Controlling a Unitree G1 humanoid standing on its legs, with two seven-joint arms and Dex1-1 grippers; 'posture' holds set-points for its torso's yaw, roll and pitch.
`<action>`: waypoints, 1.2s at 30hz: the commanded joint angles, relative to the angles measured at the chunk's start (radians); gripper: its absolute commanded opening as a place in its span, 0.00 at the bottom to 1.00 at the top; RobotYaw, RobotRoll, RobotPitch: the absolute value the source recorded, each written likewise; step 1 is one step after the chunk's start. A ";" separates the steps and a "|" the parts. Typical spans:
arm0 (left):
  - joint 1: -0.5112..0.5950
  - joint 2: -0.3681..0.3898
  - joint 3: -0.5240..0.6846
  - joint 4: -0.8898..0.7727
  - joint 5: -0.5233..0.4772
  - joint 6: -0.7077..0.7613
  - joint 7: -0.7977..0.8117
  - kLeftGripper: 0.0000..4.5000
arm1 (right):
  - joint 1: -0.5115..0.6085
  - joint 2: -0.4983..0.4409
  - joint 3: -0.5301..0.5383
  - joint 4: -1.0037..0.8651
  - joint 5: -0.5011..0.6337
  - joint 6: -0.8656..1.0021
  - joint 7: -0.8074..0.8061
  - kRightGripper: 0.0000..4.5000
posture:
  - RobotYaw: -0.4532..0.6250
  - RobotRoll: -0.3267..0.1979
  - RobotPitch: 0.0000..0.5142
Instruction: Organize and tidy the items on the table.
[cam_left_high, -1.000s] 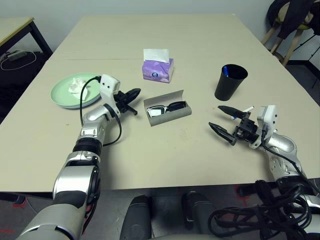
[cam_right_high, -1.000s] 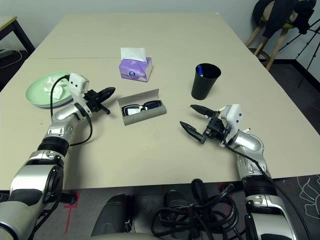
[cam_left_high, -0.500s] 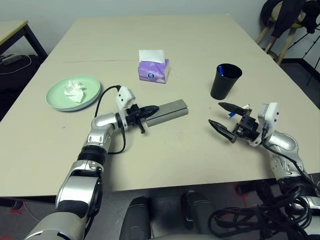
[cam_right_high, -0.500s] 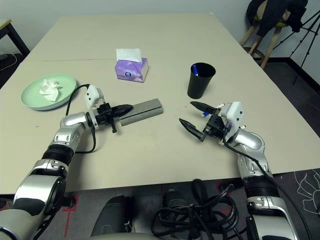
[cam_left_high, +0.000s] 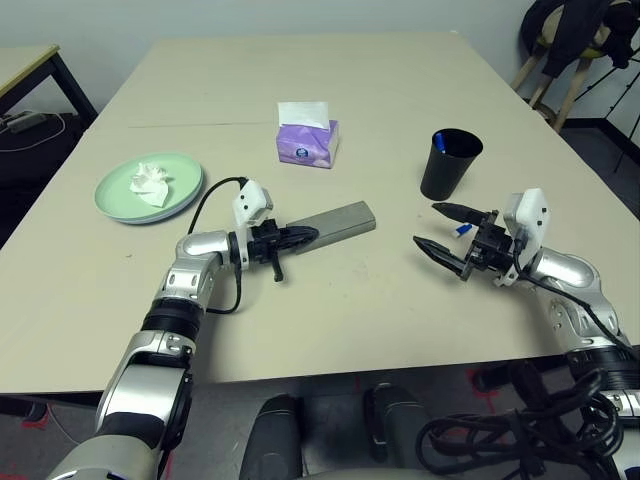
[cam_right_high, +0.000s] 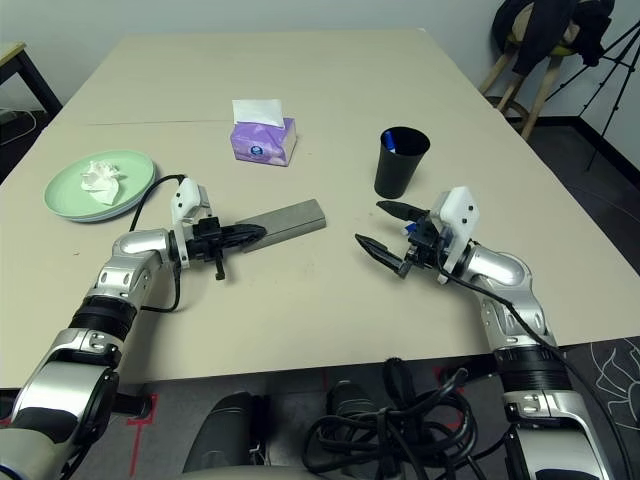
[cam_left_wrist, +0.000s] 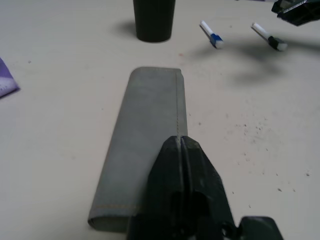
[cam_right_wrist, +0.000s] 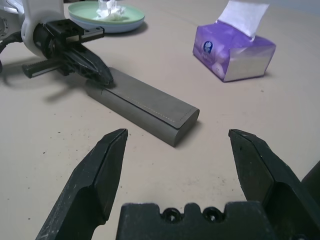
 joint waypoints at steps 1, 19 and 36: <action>-0.019 -0.009 0.018 -0.089 -0.051 0.031 -0.012 0.29 | -0.047 -0.052 0.030 -0.047 0.016 0.130 0.026 1.00 | 0.45 0.62 0.16; 0.115 -0.001 -0.065 -0.425 -0.049 0.185 0.055 0.99 | -0.421 -0.425 0.486 0.521 -0.430 -0.595 0.595 1.00 | 0.48 0.62 0.25; 0.155 -0.005 -0.064 -0.480 -0.053 0.200 0.105 0.99 | -0.593 -0.423 0.682 0.706 -0.542 -0.871 0.595 1.00 | 0.51 0.62 0.28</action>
